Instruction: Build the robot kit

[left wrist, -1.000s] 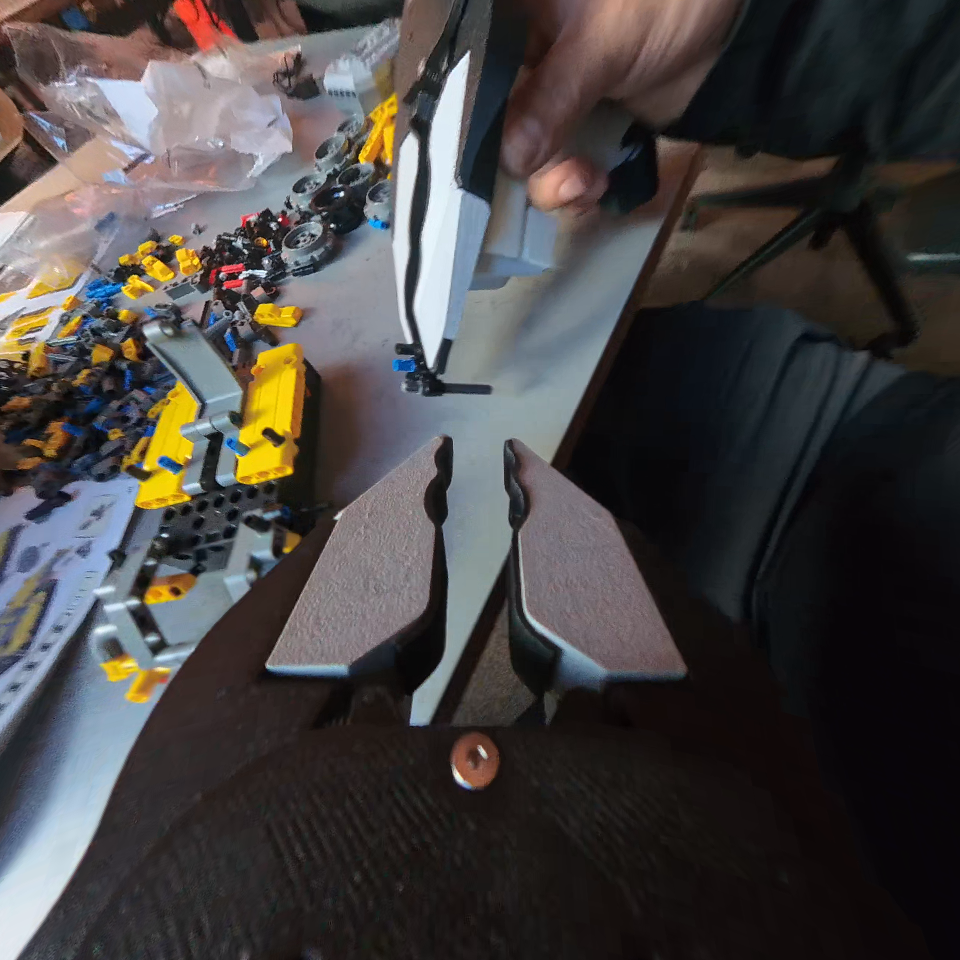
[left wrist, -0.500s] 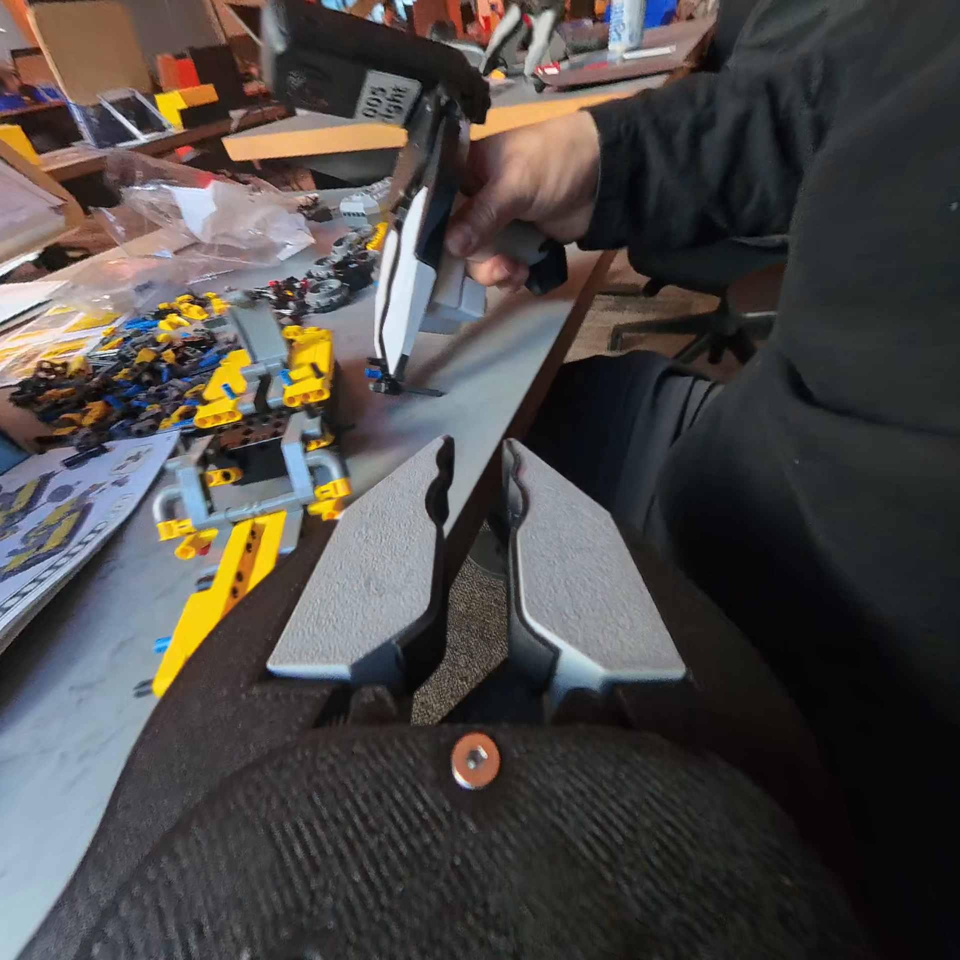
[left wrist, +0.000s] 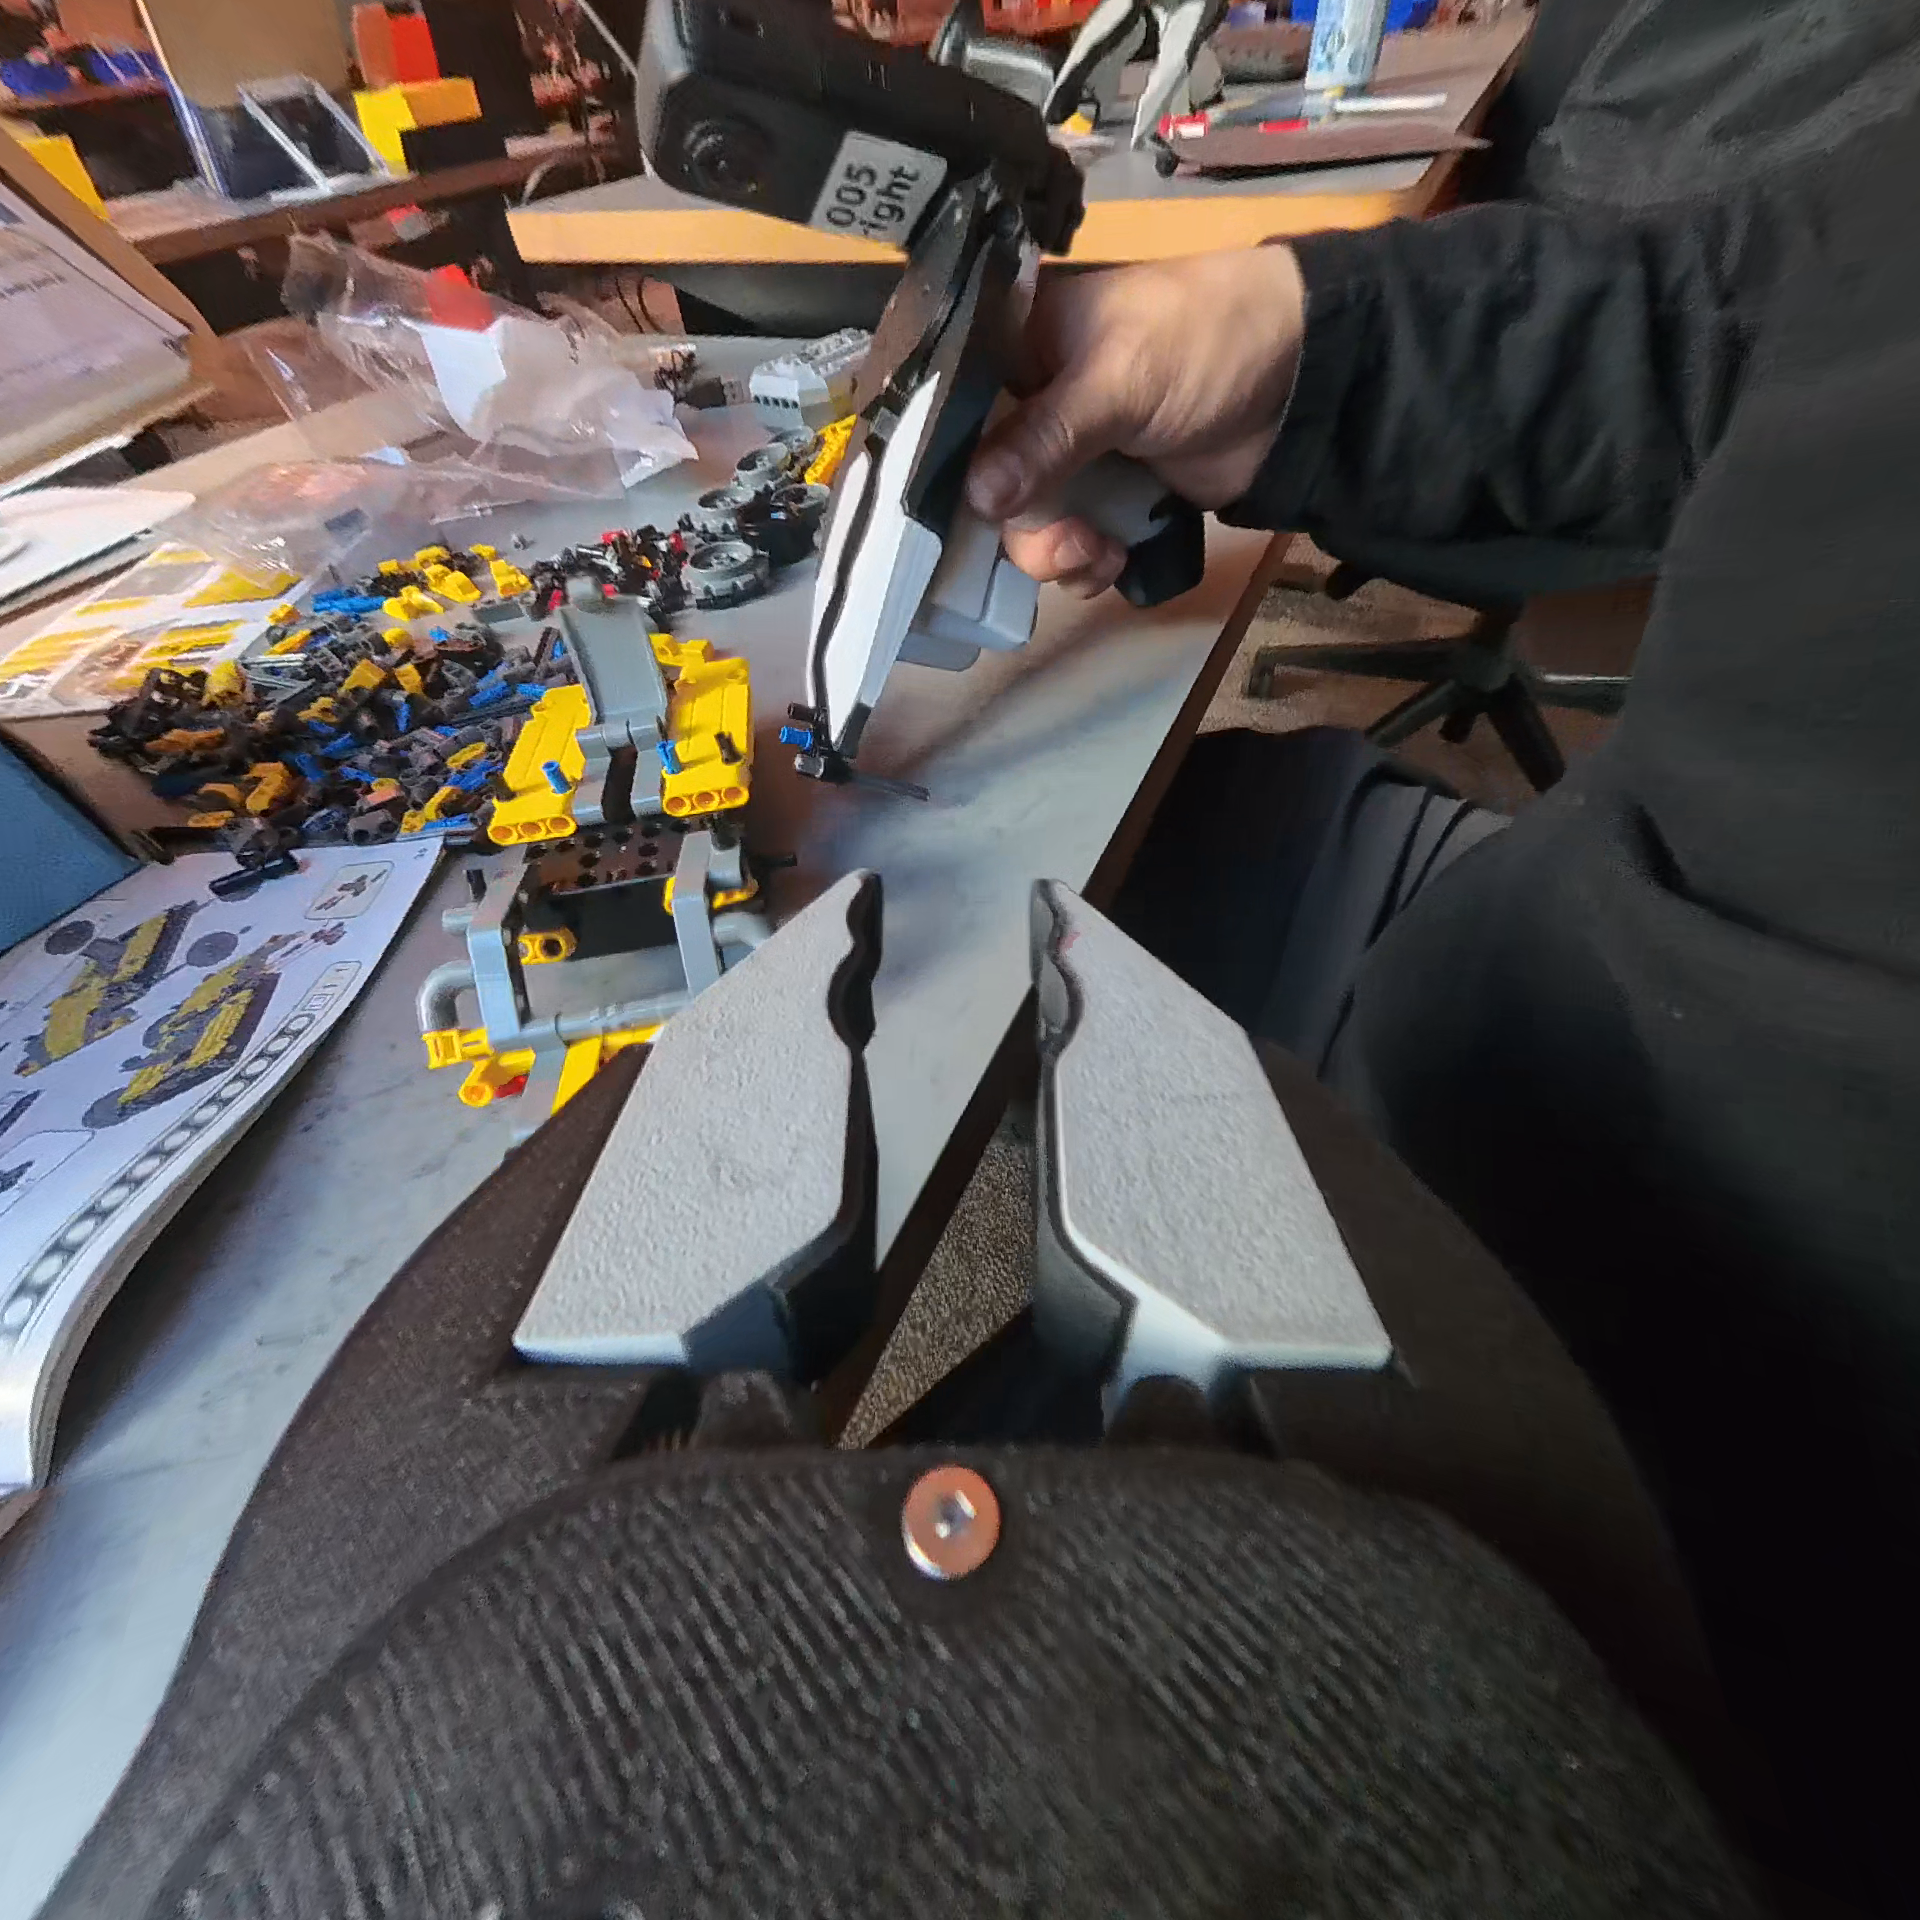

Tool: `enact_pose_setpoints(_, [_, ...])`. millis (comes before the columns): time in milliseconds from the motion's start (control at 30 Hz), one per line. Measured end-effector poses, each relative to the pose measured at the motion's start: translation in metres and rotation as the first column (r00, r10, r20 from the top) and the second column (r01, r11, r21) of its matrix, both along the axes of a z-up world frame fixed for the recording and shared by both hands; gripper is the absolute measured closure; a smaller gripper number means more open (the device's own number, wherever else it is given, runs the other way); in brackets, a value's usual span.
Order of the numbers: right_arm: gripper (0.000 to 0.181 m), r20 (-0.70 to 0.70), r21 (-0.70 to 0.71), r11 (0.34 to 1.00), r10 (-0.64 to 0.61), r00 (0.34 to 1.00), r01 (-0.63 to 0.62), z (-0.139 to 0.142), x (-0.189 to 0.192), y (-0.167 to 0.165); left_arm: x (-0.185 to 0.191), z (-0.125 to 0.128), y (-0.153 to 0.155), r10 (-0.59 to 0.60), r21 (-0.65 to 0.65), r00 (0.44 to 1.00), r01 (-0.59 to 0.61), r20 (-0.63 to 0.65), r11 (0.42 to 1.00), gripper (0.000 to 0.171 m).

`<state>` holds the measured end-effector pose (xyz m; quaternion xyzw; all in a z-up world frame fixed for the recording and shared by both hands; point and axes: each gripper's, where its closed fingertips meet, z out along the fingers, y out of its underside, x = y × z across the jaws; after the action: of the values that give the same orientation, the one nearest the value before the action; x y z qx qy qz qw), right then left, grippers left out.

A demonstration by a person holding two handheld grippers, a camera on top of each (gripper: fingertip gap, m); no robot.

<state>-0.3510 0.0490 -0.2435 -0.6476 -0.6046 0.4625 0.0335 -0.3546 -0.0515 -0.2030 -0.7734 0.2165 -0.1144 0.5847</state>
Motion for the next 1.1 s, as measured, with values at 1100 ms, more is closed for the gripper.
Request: enact_pose_setpoints(1100, [0.17, -0.086, -0.05, 0.997, 0.055, 0.995, -0.059, 0.005, 0.034, -0.01, 0.041, -0.029, 0.086, 0.024, -0.128, 0.938, -0.072, -0.347, 0.989, 0.16])
